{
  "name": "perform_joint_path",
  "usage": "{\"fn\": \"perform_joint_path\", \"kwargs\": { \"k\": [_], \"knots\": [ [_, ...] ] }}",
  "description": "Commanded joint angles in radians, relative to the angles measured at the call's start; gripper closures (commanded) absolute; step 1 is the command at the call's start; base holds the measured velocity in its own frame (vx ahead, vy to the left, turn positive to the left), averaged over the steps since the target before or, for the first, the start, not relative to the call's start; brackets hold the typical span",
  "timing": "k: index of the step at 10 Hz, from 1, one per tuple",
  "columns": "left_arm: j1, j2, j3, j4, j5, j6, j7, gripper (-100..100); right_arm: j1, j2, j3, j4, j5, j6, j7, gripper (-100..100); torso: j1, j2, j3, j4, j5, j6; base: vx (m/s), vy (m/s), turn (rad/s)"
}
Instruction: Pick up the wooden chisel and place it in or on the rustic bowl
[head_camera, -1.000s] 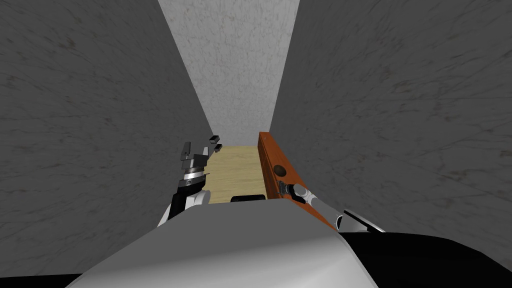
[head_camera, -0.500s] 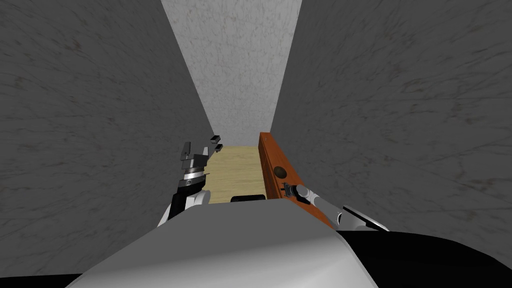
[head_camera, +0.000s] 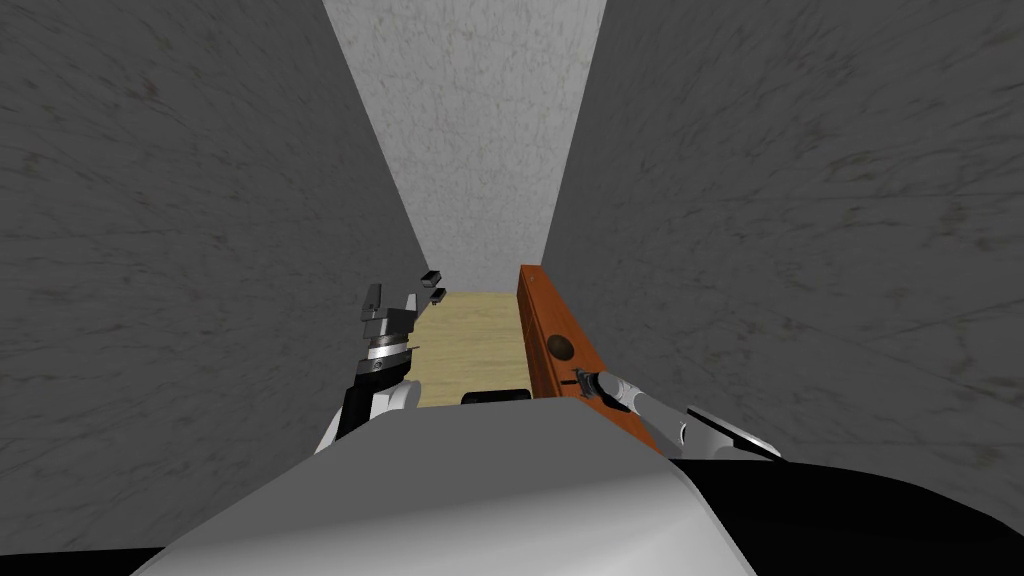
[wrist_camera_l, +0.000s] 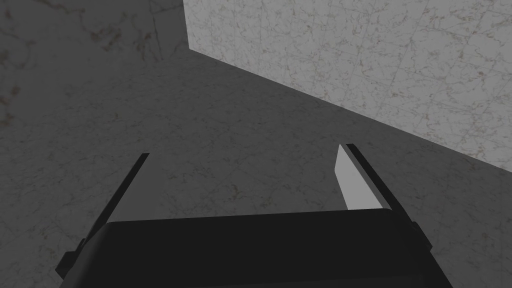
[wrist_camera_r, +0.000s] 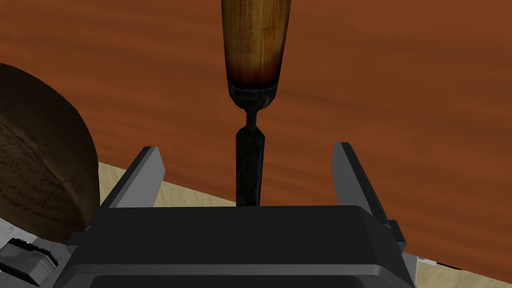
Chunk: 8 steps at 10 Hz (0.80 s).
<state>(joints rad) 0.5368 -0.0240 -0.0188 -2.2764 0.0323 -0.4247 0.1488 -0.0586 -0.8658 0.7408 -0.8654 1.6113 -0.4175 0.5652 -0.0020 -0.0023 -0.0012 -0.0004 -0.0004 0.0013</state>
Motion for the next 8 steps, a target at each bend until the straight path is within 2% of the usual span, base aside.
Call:
{"fn": "perform_joint_path", "kwargs": {
  "k": [1,2,3,4,5,7,8],
  "knots": [
    [0.000,0.000,0.000,0.000,0.000,0.000,0.000,0,-0.014,-0.003,0.015,0.036,0.025,0.004,0.008,-100,0.000,0.000,0.000,0.000,0.000,0.000,0.035,-0.029,0.015],
    [0.000,0.000,0.000,0.000,0.000,0.000,0.000,0,-0.015,-0.002,0.027,0.049,0.042,0.010,0.007,-100,0.000,-0.001,0.000,0.000,0.000,0.000,0.035,-0.042,0.003],
    [0.000,0.000,0.000,0.000,0.000,0.000,0.000,0,-0.014,-0.003,0.023,0.036,0.036,0.007,0.001,-100,-0.001,-0.001,0.000,0.000,0.000,0.000,0.015,-0.022,0.003],
    [0.000,0.000,0.000,0.000,0.000,0.000,0.000,0,-0.015,-0.003,0.025,0.037,0.040,0.008,-0.003,0,0.001,0.000,0.000,0.000,0.000,0.000,0.000,0.000,0.000],
    [0.000,0.000,0.000,0.000,0.000,0.000,0.000,0,-0.001,0.029,0.031,0.059,0.042,0.041,0.004,-100,0.002,0.001,0.001,0.000,0.000,0.000,0.030,-0.024,0.042],
    [0.000,0.000,0.000,0.000,0.000,0.000,0.000,0,0.013,0.060,0.038,0.081,0.044,0.075,0.010,-100,-0.001,-0.002,-0.001,0.000,0.000,0.000,0.067,-0.063,0.049],
    [0.000,0.000,0.000,0.000,0.000,0.000,0.000,0,0.011,0.042,0.041,0.059,0.054,0.063,-0.008,-100,-0.002,-0.003,-0.002,-0.001,-0.001,0.000,0.036,-0.038,0.013]
  ]
}}
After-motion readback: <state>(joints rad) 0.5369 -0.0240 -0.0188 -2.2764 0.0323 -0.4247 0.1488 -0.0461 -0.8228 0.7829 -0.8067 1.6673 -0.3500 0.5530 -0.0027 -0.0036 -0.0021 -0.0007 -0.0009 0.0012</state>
